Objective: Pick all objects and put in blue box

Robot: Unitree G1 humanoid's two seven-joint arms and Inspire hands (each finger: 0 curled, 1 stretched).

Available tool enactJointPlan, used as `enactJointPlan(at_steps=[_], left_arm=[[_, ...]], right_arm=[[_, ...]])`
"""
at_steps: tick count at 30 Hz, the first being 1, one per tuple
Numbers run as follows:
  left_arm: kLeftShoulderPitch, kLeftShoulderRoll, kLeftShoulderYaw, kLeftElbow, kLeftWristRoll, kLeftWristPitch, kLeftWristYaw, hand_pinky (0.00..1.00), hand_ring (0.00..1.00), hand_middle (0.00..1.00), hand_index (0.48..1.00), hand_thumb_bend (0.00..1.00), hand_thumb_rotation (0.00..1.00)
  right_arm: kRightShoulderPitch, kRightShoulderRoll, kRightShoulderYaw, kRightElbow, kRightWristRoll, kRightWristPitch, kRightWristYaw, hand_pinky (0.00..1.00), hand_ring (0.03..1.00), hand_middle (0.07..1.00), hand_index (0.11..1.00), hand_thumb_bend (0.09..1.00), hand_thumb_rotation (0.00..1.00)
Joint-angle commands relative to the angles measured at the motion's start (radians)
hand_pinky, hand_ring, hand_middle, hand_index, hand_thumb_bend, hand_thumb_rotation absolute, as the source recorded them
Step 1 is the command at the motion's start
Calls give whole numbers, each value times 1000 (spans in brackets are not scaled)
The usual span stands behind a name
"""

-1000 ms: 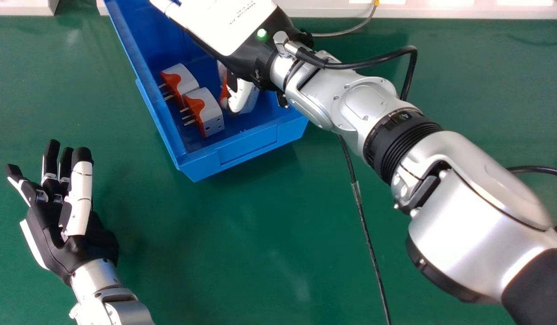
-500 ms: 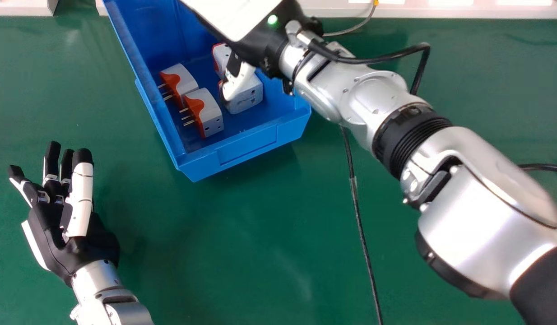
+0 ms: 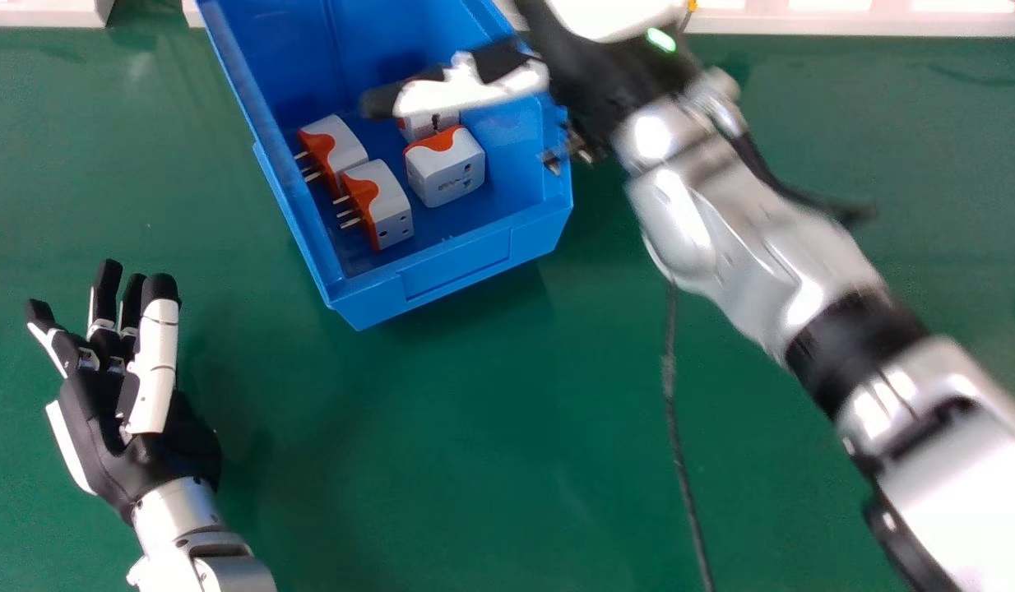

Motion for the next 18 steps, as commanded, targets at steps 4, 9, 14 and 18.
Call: enactJointPlan(at_steps=[4, 9, 14, 18], left_arm=[[31, 0, -12, -50, -7, 2, -26, 824, 865, 874, 852, 688, 125], [46, -5, -11, -63, -22, 18, -43, 815, 863, 872, 849, 720, 104], [61, 1, -22, -60, -4, 22, -45, 813, 868, 881, 858, 716, 104], [64, -5, -27, -61, 2, 25, -36, 799, 863, 878, 850, 712, 99]], right_arm=[[302, 22, -163, -215, 274, -137, 95, 989, 1000, 1000, 1000, 964, 706], [546, 119, -216, -259, 406, -256, 127, 865, 967, 994, 1000, 844, 679], [695, 241, -245, -176, 440, -364, 120, 750, 898, 956, 984, 674, 804], [775, 311, -263, -133, 446, -399, 128, 736, 888, 940, 961, 643, 868]])
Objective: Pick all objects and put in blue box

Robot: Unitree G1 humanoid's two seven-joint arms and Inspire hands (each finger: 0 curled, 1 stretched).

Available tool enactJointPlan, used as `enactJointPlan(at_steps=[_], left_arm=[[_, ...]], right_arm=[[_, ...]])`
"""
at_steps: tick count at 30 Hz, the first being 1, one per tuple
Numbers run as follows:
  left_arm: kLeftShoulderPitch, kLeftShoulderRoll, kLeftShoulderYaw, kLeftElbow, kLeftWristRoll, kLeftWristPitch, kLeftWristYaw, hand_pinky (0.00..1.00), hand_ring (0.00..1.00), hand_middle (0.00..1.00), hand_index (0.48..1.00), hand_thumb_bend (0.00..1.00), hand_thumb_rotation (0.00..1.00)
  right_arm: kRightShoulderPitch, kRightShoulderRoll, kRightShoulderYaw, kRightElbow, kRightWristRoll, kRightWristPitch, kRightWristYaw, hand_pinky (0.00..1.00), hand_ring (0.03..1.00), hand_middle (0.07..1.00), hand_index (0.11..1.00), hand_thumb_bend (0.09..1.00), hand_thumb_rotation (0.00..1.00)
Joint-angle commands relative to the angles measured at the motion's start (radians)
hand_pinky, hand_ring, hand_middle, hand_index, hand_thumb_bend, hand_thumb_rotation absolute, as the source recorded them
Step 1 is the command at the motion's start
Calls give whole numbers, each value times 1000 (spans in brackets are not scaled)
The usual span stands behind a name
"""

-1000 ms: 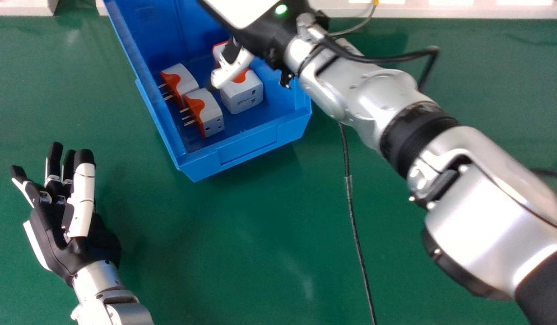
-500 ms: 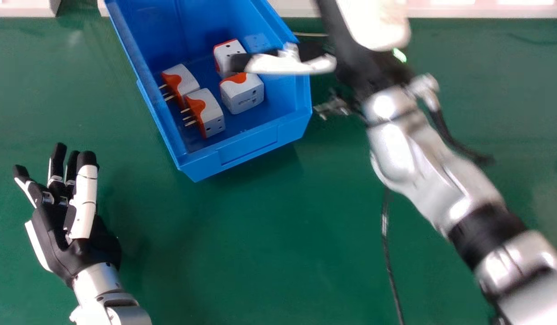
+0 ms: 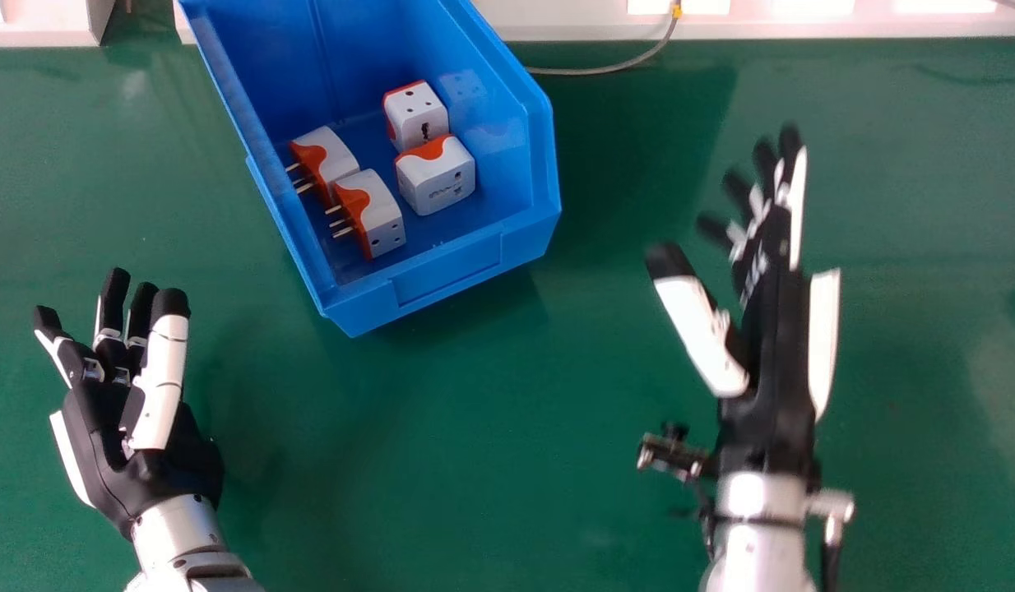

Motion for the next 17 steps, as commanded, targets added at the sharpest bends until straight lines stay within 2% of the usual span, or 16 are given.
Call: enactJointPlan(at_steps=[1, 4, 6, 9, 10, 17], left_arm=[[9, 1, -8, -16, 6, -1, 1, 799, 863, 878, 850, 712, 99], [19, -1, -16, -22, 14, -5, -5, 796, 862, 877, 849, 709, 97], [27, -4, -18, -31, 17, -5, 0, 796, 863, 879, 852, 710, 98], [38, -9, -22, -51, 16, 0, 7, 791, 861, 875, 850, 710, 97], [41, -7, -23, -54, 13, 3, 5, 790, 860, 872, 847, 712, 93], [52, -2, -27, -61, 13, 13, 9, 792, 859, 873, 844, 720, 111]], right_arm=[[28, 26, -15, 5, 19, -34, 15, 736, 888, 940, 961, 643, 868], [53, 35, -20, 28, 26, -57, 47, 739, 887, 938, 958, 640, 880], [67, 41, -29, 33, 41, -57, 66, 746, 887, 937, 956, 644, 891], [65, 40, -55, 28, 60, -47, 78, 770, 895, 939, 961, 660, 916], [61, 39, -65, 25, 66, -46, 81, 786, 904, 942, 966, 664, 930], [72, 38, -101, 11, 74, -40, 105, 763, 905, 946, 965, 638, 951]])
